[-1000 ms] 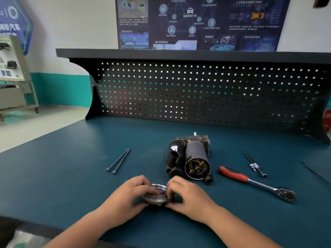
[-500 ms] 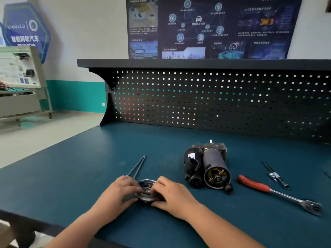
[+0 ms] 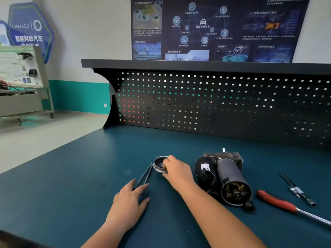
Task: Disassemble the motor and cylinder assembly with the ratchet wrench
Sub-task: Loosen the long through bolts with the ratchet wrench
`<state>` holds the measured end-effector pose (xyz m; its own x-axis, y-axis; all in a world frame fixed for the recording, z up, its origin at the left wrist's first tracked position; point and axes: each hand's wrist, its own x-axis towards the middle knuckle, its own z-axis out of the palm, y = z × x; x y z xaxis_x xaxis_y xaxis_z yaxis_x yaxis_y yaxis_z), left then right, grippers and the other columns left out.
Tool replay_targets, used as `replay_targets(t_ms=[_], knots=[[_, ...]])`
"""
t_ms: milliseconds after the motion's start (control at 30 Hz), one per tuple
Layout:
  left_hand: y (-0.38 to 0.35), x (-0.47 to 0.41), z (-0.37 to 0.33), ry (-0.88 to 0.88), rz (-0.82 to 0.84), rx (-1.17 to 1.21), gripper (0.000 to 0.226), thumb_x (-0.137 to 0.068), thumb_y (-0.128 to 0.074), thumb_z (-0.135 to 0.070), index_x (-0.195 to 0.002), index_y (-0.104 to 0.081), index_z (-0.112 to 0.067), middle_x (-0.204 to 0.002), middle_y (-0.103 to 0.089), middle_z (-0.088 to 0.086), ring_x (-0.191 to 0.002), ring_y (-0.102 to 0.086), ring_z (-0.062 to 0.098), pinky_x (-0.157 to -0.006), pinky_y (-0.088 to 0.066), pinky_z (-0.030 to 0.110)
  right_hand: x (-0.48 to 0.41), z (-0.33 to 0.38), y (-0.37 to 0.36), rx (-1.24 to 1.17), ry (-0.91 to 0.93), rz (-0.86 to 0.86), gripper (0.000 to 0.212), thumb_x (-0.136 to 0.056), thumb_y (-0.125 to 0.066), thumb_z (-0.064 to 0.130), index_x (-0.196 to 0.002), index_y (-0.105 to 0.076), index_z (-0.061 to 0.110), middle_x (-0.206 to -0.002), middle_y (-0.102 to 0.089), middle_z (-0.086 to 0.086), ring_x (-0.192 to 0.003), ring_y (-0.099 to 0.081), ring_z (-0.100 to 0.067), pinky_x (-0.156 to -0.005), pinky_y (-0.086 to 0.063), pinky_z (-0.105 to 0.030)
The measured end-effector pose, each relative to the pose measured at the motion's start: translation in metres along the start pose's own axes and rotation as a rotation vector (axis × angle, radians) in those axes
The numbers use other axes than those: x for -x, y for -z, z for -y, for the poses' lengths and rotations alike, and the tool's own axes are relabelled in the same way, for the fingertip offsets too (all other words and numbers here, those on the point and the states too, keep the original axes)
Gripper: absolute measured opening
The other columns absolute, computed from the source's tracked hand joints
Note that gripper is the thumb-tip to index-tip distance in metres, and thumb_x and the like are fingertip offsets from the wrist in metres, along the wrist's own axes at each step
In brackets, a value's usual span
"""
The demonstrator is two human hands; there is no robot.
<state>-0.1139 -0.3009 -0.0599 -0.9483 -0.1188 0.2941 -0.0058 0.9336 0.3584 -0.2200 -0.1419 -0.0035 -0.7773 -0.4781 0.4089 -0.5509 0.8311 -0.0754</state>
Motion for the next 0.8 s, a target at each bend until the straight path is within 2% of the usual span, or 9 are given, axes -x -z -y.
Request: replay_targets(t_ms=[100, 233, 367, 433, 500, 567, 633, 700, 800], knots=[[-0.002, -0.003, 0.0, -0.059, 0.016, -0.012, 0.045, -0.095, -0.04, -0.049, -0.139, -0.038, -0.043, -0.152, -0.025, -0.012, -0.139, -0.024, 0.008, -0.113, -0.021, 0.027, -0.027, 0.007, -0.013, -0.016, -0.087, 0.006, 0.024, -0.09, -0.061, 0.029, -0.109, -0.056, 0.016, -0.11, -0.051, -0.001, -0.095, -0.058, -0.024, -0.068, -0.039, -0.032], [-0.003, -0.007, -0.001, -0.156, 0.011, 0.064, 0.036, -0.097, -0.041, -0.034, -0.131, -0.053, -0.034, -0.146, -0.033, -0.019, -0.133, -0.034, 0.004, -0.109, -0.027, 0.021, -0.051, 0.05, -0.03, -0.053, 0.006, 0.017, 0.019, -0.091, -0.055, 0.016, -0.109, -0.054, 0.012, -0.112, -0.051, -0.006, -0.094, -0.058, -0.03, -0.065, -0.036, -0.033], [-0.002, -0.012, 0.0, -0.151, 0.014, 0.157, 0.028, -0.092, -0.043, -0.019, -0.11, -0.063, -0.024, -0.121, -0.052, -0.015, -0.1, -0.051, 0.003, -0.084, -0.042, 0.017, -0.069, 0.093, -0.044, -0.112, 0.063, 0.054, 0.028, -0.09, -0.049, 0.003, -0.116, -0.052, 0.011, -0.119, -0.049, -0.012, -0.094, -0.057, -0.036, -0.065, -0.035, -0.035], [-0.003, -0.015, 0.002, -0.114, 0.012, 0.152, 0.025, -0.091, -0.042, -0.021, -0.108, -0.06, -0.023, -0.105, -0.053, -0.014, -0.084, -0.047, 0.0, -0.071, -0.036, 0.01, -0.078, 0.101, -0.046, -0.131, 0.028, 0.075, 0.027, -0.09, -0.05, 0.002, -0.116, -0.054, 0.009, -0.118, -0.051, -0.013, -0.098, -0.056, -0.034, -0.065, -0.035, -0.033], [-0.006, -0.016, 0.004, -0.125, -0.001, 0.133, 0.027, -0.091, -0.04, -0.024, -0.111, -0.058, -0.021, -0.095, -0.046, -0.015, -0.079, -0.042, 0.001, -0.066, -0.029, 0.007, -0.086, 0.099, -0.05, -0.134, -0.023, 0.109, 0.023, -0.092, -0.053, 0.006, -0.114, -0.056, 0.008, -0.117, -0.054, -0.013, -0.102, -0.055, -0.031, -0.068, -0.036, -0.032], [-0.006, -0.015, 0.002, -0.137, 0.003, 0.085, 0.03, -0.091, -0.04, -0.029, -0.116, -0.058, -0.027, -0.098, -0.042, -0.018, -0.083, -0.042, 0.002, -0.064, -0.027, 0.007, -0.091, 0.094, -0.053, -0.155, -0.078, 0.173, 0.024, -0.094, -0.055, 0.014, -0.117, -0.055, 0.008, -0.121, -0.054, -0.012, -0.108, -0.055, -0.03, -0.072, -0.039, -0.032], [-0.004, -0.014, -0.001, -0.153, 0.002, 0.06, 0.03, -0.092, -0.043, -0.03, -0.118, -0.058, -0.031, -0.112, -0.05, -0.017, -0.093, -0.049, 0.005, -0.067, -0.029, 0.009, -0.09, 0.092, -0.052, -0.218, -0.123, 0.262, 0.037, -0.092, -0.06, 0.027, -0.123, -0.051, 0.009, -0.128, -0.051, -0.012, -0.113, -0.054, -0.03, -0.08, -0.043, -0.033], [-0.003, -0.013, -0.001, -0.176, -0.005, 0.071, 0.032, -0.093, -0.046, -0.026, -0.121, -0.06, -0.032, -0.128, -0.051, -0.014, -0.11, -0.052, 0.008, -0.083, -0.038, 0.018, -0.084, 0.093, -0.044, -0.261, -0.145, 0.311, 0.053, -0.09, -0.06, 0.041, -0.131, -0.046, 0.01, -0.134, -0.043, -0.012, -0.119, -0.051, -0.031, -0.09, -0.044, -0.037], [0.0, -0.01, -0.001, -0.201, -0.042, 0.076, 0.031, -0.092, -0.052, -0.021, -0.118, -0.065, -0.032, -0.132, -0.053, -0.013, -0.118, -0.053, 0.011, -0.092, -0.042, 0.027, -0.063, 0.089, -0.023, -0.392, -0.133, 0.204, 0.047, -0.091, -0.056, 0.043, -0.127, -0.049, 0.014, -0.13, -0.04, -0.008, -0.116, -0.051, -0.03, -0.092, -0.043, -0.038]])
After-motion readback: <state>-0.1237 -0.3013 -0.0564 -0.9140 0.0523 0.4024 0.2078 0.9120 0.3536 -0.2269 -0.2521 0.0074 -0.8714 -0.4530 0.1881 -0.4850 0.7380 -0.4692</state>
